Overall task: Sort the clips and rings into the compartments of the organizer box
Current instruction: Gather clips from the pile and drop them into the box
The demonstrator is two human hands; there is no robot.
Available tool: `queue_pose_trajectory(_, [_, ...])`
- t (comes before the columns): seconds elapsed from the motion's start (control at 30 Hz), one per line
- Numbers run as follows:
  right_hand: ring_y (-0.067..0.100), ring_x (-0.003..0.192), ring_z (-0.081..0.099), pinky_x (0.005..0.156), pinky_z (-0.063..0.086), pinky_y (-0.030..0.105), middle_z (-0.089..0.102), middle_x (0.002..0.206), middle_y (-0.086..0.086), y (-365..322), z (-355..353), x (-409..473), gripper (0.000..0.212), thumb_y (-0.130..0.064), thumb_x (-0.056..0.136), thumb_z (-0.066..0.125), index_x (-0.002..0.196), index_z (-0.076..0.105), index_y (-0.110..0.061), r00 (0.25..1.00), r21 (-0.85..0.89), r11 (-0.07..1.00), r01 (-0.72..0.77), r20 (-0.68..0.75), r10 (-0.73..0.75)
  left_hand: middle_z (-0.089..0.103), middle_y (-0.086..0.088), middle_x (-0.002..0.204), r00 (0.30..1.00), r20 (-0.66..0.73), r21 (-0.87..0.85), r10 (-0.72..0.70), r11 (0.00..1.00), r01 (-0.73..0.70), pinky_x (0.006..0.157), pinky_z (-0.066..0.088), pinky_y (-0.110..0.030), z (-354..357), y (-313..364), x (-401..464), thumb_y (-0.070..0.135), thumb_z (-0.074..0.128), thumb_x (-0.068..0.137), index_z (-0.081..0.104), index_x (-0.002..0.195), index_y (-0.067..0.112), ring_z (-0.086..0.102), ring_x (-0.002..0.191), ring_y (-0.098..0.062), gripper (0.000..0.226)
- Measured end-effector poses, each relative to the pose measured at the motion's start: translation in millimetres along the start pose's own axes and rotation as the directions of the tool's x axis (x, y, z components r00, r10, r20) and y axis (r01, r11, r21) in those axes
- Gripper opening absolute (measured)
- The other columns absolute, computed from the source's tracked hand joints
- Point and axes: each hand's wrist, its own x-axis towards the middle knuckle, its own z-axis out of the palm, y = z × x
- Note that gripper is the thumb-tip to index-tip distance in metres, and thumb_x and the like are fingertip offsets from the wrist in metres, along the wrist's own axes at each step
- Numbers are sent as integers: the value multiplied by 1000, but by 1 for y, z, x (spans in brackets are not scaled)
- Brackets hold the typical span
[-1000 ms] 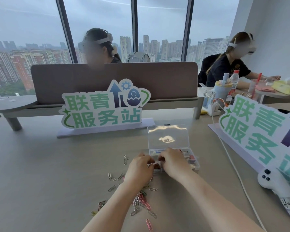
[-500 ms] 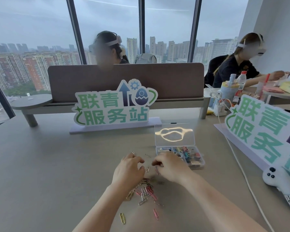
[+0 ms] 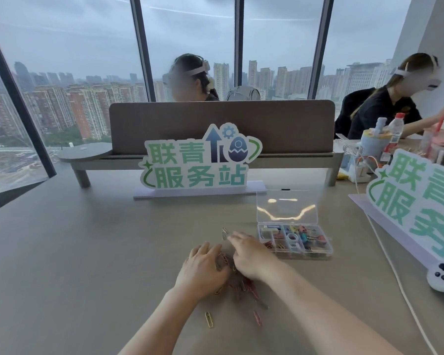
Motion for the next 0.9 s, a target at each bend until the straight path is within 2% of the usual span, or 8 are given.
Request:
queue_pose_trajectory(0.13, [22,150,7,122,12,37,7,164,5,-6,1,29,58,-11,96,27,153,22,-13,997,-45,999,-30,69,33,32,-5,153,999,35,-63,31,998,-29,115,23,-34,-2,1,4,39,48,85,31,144,17,18,145,-22,65])
queue_pose_trajectory(0.23, [21,151,2,123,8,38,1,164,1,-7,1,46,57,-15,98,25,155,17,-17,993,-74,996,-53,102,61,38,-5,149,998,14,-80,63,995,-62,113,22,-28,-4,2,6,31,50,84,37,139,12,26,141,-21,60])
queue_pose_trajectory(0.33, [23,151,1,123,6,40,2,164,0,-5,2,56,55,-22,101,23,155,16,-17,988,-119,991,-63,131,78,44,-3,142,996,15,-129,87,988,-85,110,25,-26,-5,0,9,27,50,82,42,133,13,32,137,-20,54])
queue_pose_trajectory(0.43, [24,151,1,122,5,39,4,164,0,0,5,55,54,-24,102,21,155,16,-16,984,-127,989,-70,154,89,39,0,148,994,35,-147,103,984,-97,115,23,-29,-1,-5,12,26,47,80,39,138,17,27,141,-18,59])
queue_pose_trajectory(0.5, [24,151,2,122,4,37,5,164,1,2,8,49,53,-23,103,21,155,16,-14,985,-111,992,-66,149,82,31,-1,154,993,39,-138,111,985,-104,118,18,-27,0,-8,12,24,46,81,33,144,17,20,145,-16,65])
queue_pose_trajectory(0.67, [20,151,4,122,1,30,11,163,3,3,15,19,51,-17,102,25,153,22,-11,994,10,1000,-29,101,28,27,0,156,985,0,-109,172,979,-171,111,7,-13,1,-8,6,16,44,89,28,148,15,19,145,-12,62])
queue_pose_trajectory(0.9, [13,150,11,117,2,22,18,162,1,0,22,-22,50,-14,102,28,151,28,-11,999,110,994,22,38,-27,26,1,157,980,11,-110,200,974,-197,110,5,-12,4,-5,-11,12,41,90,27,149,17,17,146,-11,61])
